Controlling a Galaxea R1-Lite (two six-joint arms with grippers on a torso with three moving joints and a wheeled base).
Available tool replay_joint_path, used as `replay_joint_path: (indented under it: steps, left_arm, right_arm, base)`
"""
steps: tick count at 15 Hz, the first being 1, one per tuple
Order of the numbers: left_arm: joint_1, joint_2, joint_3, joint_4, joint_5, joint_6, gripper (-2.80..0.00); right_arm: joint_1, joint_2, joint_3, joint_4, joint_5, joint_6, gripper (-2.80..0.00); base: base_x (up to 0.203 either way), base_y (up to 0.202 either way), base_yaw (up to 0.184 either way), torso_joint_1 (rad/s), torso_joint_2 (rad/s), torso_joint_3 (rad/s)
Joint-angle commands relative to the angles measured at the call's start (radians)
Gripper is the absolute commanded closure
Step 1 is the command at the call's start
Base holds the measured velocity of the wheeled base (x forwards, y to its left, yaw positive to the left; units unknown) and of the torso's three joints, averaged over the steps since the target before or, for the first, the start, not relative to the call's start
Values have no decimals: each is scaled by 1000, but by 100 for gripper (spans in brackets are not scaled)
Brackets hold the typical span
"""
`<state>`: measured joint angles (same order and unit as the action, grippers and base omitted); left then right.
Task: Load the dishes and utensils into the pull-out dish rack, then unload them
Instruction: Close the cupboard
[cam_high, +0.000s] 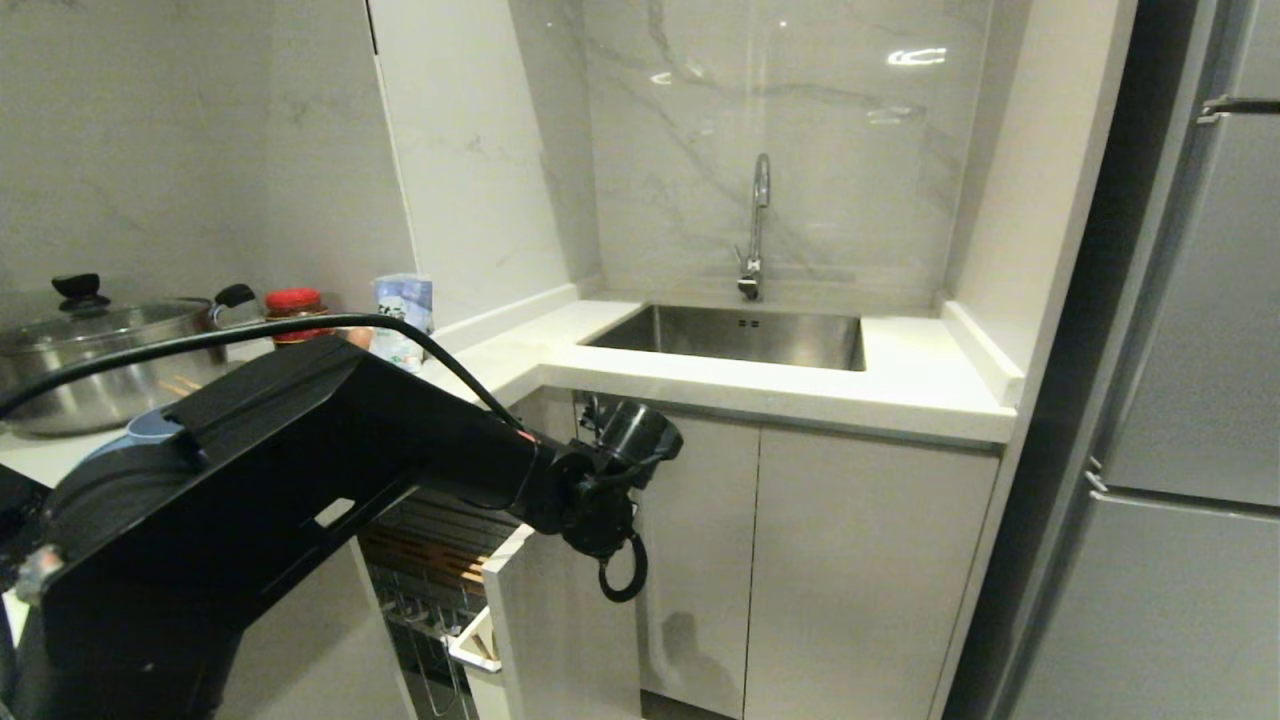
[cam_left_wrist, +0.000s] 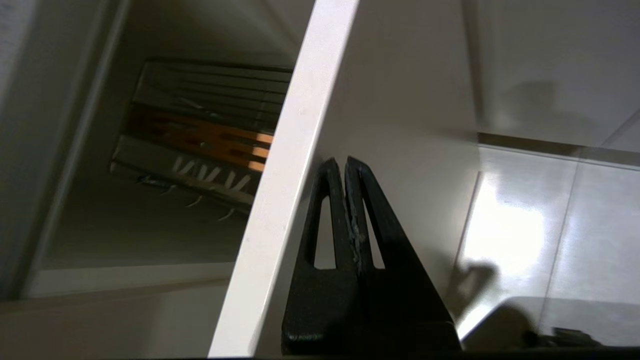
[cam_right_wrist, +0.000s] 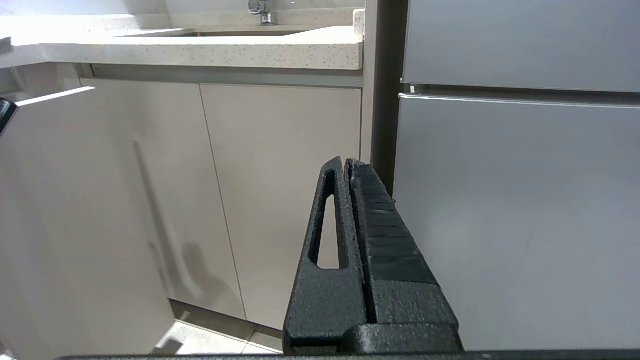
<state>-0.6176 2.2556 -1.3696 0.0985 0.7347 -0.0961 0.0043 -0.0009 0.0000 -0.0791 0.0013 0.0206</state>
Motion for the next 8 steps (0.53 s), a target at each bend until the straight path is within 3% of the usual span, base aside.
replay_joint_path:
  steps: [1, 8]
  left_arm:
    - [49, 13, -13, -11, 38, 24, 0]
    - [210, 48, -98, -13, 52, 78, 0]
  right_arm:
    - [0, -1, 26, -1, 0, -1, 0]
    - [0, -1, 26, -1, 0, 0, 0]
  base:
    - [0, 0, 0, 0, 0, 0]
    - [0, 0, 0, 0, 0, 0]
